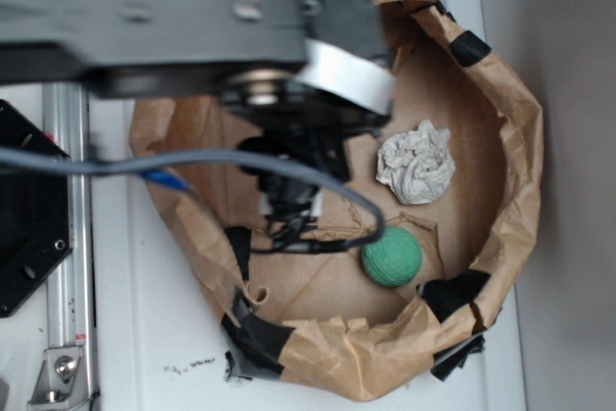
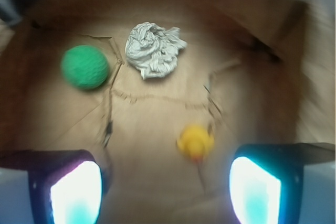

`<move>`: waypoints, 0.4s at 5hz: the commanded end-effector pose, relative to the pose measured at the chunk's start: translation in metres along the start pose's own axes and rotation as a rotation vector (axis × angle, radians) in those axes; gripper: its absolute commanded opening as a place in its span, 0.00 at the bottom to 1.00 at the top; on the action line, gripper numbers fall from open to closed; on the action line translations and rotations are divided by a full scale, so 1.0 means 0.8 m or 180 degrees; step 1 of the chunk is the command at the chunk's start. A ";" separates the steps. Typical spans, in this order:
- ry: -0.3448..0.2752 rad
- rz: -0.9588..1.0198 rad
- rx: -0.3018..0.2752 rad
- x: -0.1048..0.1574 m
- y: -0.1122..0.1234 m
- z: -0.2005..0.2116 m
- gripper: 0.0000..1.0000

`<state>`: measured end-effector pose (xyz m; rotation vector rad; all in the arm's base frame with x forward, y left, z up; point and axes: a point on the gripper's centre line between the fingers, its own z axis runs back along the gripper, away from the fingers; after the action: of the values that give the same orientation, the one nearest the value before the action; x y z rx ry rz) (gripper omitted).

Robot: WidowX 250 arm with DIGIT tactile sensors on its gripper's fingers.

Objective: Grab the white paper.

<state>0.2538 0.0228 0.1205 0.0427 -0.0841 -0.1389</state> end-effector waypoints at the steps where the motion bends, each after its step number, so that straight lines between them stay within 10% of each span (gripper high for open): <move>1: -0.0190 -0.1395 0.0819 0.066 -0.029 -0.039 1.00; 2: -0.0243 -0.1416 0.0708 0.091 -0.032 -0.061 1.00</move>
<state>0.3171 -0.0068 0.0592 0.2669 -0.1021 -0.5795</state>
